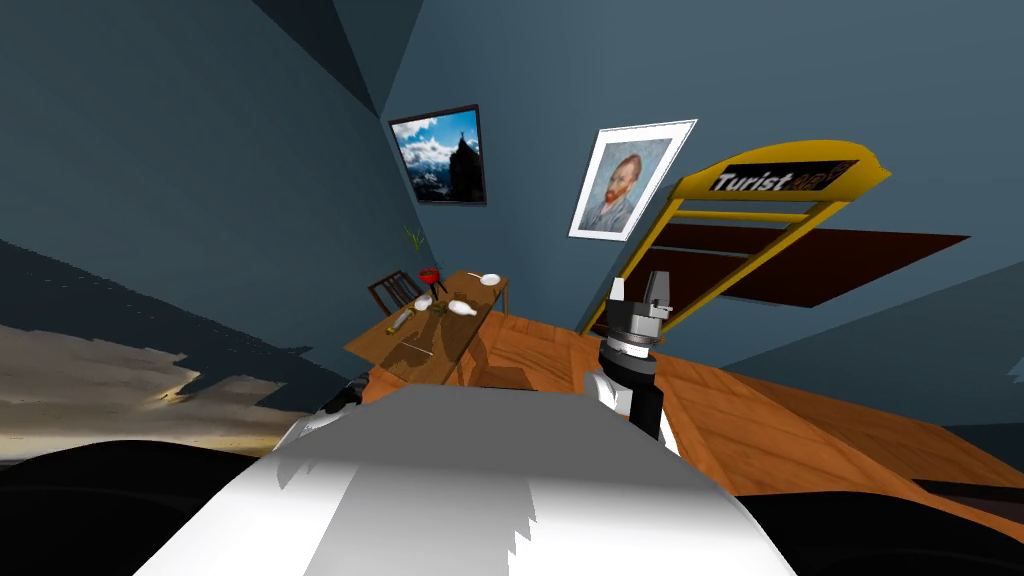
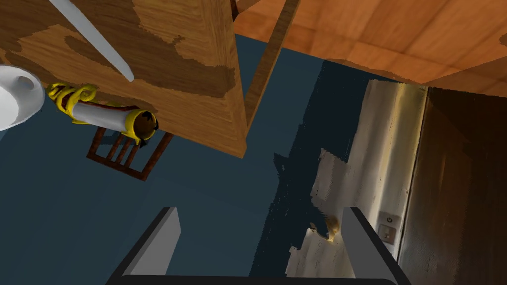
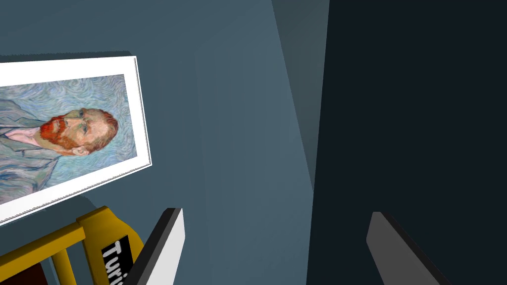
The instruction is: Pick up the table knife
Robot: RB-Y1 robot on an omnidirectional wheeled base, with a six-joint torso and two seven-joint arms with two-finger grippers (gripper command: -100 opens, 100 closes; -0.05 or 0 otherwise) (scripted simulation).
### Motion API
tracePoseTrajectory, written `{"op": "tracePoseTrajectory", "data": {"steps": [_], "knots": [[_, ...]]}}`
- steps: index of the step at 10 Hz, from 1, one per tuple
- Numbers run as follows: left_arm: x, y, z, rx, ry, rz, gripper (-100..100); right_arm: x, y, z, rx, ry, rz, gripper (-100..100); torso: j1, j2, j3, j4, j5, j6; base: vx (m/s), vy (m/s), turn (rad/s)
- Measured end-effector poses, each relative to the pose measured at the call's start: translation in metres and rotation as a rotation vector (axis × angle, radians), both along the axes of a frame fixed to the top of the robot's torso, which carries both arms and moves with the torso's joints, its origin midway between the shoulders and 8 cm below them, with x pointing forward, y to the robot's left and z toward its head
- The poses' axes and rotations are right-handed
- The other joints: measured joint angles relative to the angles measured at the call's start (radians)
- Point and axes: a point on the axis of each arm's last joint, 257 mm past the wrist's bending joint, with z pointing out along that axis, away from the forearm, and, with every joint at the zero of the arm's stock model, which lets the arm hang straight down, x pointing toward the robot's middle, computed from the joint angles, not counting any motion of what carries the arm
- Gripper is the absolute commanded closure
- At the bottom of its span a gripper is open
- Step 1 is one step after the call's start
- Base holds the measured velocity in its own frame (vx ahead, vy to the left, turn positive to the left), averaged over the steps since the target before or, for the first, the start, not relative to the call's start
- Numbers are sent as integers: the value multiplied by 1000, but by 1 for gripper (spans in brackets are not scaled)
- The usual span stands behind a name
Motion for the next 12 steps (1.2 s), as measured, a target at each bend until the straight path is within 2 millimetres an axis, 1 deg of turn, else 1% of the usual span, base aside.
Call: {"op": "tracePoseTrajectory", "data": {"steps": [1,2,4,6,7,10,12], "knots": [[-10,3,-7,-3,23,13,-100,0,0,0,0,0,0,0,1,-1,-1,0,0,0,240,-40,-16],[-19,4,-12,-1,46,23,-100,0,0,0,0,0,0,0,4,-3,-2,-1,1,0,162,-47,-14],[-37,5,-26,-5,89,41,-100,0,0,0,0,0,0,0,2,2,1,0,0,0,135,-64,-15],[-53,10,-34,-6,125,53,-100,0,0,0,0,0,0,0,5,2,1,0,1,0,147,-18,-24],[-57,10,-38,-7,138,57,-100,0,0,0,0,0,0,0,6,3,1,0,1,0,156,-14,-43],[-89,10,-61,-10,214,66,-100,0,0,0,0,0,0,0,7,-6,-3,-1,1,0,267,-7,-71],[-104,6,-72,-11,258,59,-100,0,0,0,0,0,0,0,8,-3,-2,-1,1,0,195,12,-74]]}}
